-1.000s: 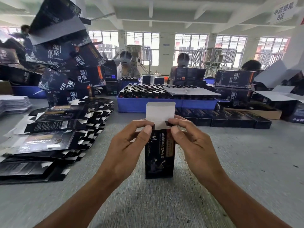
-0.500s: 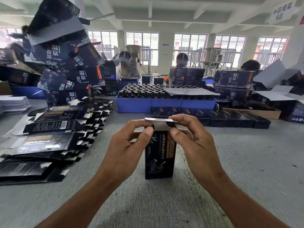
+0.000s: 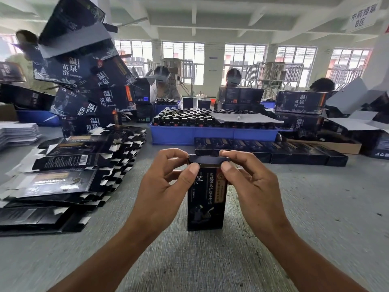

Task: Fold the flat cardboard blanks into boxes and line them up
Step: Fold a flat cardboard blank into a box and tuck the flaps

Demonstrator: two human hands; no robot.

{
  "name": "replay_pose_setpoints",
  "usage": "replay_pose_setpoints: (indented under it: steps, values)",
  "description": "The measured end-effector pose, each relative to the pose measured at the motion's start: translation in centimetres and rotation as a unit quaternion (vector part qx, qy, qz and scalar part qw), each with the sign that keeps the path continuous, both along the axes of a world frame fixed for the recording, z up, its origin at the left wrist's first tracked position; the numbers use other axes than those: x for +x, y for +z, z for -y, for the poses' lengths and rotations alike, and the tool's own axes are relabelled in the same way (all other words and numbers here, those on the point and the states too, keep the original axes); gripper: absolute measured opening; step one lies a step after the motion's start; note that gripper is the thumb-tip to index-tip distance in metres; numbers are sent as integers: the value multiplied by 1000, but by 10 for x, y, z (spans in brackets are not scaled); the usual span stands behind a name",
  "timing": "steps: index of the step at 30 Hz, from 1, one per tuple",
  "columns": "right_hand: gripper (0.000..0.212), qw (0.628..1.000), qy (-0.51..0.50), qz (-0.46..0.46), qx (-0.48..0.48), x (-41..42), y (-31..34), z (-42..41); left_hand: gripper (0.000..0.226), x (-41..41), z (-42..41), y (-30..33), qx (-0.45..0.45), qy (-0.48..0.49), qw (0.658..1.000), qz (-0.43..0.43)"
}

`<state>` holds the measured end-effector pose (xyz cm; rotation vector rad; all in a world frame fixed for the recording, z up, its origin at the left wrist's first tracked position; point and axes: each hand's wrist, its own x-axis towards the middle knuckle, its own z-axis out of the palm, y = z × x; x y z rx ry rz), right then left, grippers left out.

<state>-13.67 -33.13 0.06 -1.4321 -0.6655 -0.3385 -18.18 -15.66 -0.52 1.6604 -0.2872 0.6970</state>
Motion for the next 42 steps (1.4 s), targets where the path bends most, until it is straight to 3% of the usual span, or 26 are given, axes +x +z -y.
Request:
replay_pose_setpoints:
  steps: [6, 15, 23, 27, 30, 36, 42]
  values:
    - [21, 999, -22, 10, -21, 2, -1, 0, 41, -3, 3, -1, 58, 38, 997, 15]
    - [16, 996, -53, 36, -62, 3, -3, 2, 21, 0, 4, 0, 32, 35, 999, 5]
    - [19, 976, -122, 127, -132, 10, -6, 4, 22, 1, 0, 0, 121, 74, 989, 47]
    - [20, 978, -114, 116, -133, 10, -10, 3, 20, 4, 0, -3, 163, 100, 978, 87]
    - [23, 981, -95, 80, -148, 11, -14, 1, 35, 4, -3, -11, 159, 47, 986, 21]
    - [72, 962, -70, 12, -264, 14, -32, -7, 57, 12, -15, -16, 127, 42, 990, -52]
    - [56, 917, -84, 69, -385, 13, -46, -14, 70, 28, -37, -27, 55, 106, 981, -150]
